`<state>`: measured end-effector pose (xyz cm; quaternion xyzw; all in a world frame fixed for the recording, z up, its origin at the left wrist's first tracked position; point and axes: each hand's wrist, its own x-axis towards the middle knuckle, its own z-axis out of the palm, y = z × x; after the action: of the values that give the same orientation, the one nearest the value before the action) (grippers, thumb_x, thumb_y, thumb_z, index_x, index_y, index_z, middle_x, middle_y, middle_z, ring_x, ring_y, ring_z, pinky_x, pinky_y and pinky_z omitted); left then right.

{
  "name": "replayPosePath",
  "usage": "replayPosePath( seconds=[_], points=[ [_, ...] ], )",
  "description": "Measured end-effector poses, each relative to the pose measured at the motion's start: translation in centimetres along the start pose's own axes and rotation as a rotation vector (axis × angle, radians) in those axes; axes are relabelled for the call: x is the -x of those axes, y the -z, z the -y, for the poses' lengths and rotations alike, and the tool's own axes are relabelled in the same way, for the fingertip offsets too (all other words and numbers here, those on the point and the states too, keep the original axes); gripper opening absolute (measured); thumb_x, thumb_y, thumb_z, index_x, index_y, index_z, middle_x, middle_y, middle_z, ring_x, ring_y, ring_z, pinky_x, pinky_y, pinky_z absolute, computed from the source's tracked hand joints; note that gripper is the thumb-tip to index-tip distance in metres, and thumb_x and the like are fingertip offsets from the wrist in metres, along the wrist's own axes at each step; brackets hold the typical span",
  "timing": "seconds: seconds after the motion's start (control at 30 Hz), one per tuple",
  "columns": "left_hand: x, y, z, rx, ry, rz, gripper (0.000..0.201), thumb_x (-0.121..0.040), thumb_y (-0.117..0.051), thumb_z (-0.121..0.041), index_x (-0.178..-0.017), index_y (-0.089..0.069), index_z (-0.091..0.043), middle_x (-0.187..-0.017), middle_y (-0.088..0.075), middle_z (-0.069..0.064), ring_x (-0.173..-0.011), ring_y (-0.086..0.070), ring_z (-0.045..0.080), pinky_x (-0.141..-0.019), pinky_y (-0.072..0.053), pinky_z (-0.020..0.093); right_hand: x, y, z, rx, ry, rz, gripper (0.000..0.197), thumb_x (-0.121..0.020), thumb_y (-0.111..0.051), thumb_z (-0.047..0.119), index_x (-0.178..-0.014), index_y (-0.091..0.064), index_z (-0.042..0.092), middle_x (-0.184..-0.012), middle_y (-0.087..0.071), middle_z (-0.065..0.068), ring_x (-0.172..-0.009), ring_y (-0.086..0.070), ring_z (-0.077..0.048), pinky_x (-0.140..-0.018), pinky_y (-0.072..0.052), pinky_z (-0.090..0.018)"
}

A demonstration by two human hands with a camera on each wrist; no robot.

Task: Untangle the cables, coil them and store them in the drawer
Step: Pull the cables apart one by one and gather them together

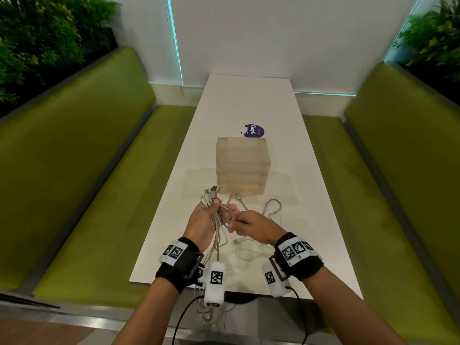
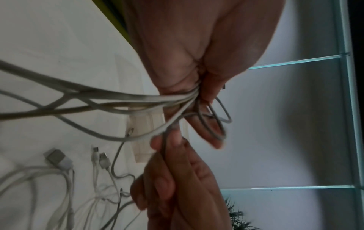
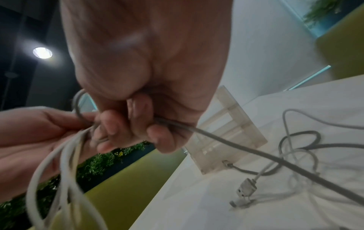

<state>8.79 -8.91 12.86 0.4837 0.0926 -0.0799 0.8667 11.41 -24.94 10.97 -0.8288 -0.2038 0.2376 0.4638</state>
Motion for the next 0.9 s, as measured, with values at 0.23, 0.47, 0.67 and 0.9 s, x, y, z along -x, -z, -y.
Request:
replayPosePath(
  seconds=[0.23, 0.47, 0.67, 0.9],
  points=[
    [-0.7, 3.4, -2.0, 0.097, -0.044, -0.137, 0.023, -0.101, -0.033, -0.01, -0.083, -0.047, -0.012, -0.051, -0.045, -0.002, -0.04, -0.037, 0.01, -0.047, -0.042, 0.024, 1.2, 3.5, -2.2, 0.167, -0.035, -0.012, 0.018, -0.092, -0.055, 0.03, -0.077, -0.066, 0.029, -0.068, -0.059, 0.007, -0.062, -0.048, -0.002, -0.064, -0.04, -0.021],
    [0.2, 1.3, -0.2, -0.255, 0.033, -0.003, 0.019, -0.101, -0.037, -0.011, -0.086, -0.048, -0.011, -0.081, -0.066, 0.012, -0.043, -0.038, 0.007, -0.047, -0.038, 0.019, 0.3, 3.6, -0.2, 0.034, 0.089, -0.326, 0.018, -0.093, -0.056, 0.017, -0.078, -0.065, 0.015, -0.061, -0.057, 0.018, -0.057, -0.046, 0.0, -0.061, -0.038, -0.015],
    [0.7, -0.1, 0.3, -0.147, 0.08, 0.119, 0.02, -0.101, -0.036, -0.009, -0.1, -0.055, -0.006, -0.075, -0.067, 0.01, -0.042, -0.036, 0.007, -0.045, -0.035, 0.018, -0.9, 1.9, 1.4, -0.012, 0.166, -0.395, 0.015, -0.087, -0.067, 0.024, -0.089, -0.06, 0.012, -0.055, -0.047, -0.002, -0.053, -0.037, -0.009, -0.052, -0.034, -0.019],
    [-1.1, 4.9, -2.4, 0.208, -0.126, -0.153, 0.026, -0.101, -0.032, -0.008, -0.08, -0.046, -0.012, -0.067, -0.052, 0.002, -0.039, -0.034, 0.003, -0.042, -0.033, 0.016, 1.1, 3.4, -2.1, 0.0, 0.019, -0.173, 0.014, -0.094, -0.056, 0.022, -0.086, -0.064, 0.016, -0.064, -0.06, 0.015, -0.061, -0.054, -0.007, -0.069, -0.046, -0.025]
  ],
)
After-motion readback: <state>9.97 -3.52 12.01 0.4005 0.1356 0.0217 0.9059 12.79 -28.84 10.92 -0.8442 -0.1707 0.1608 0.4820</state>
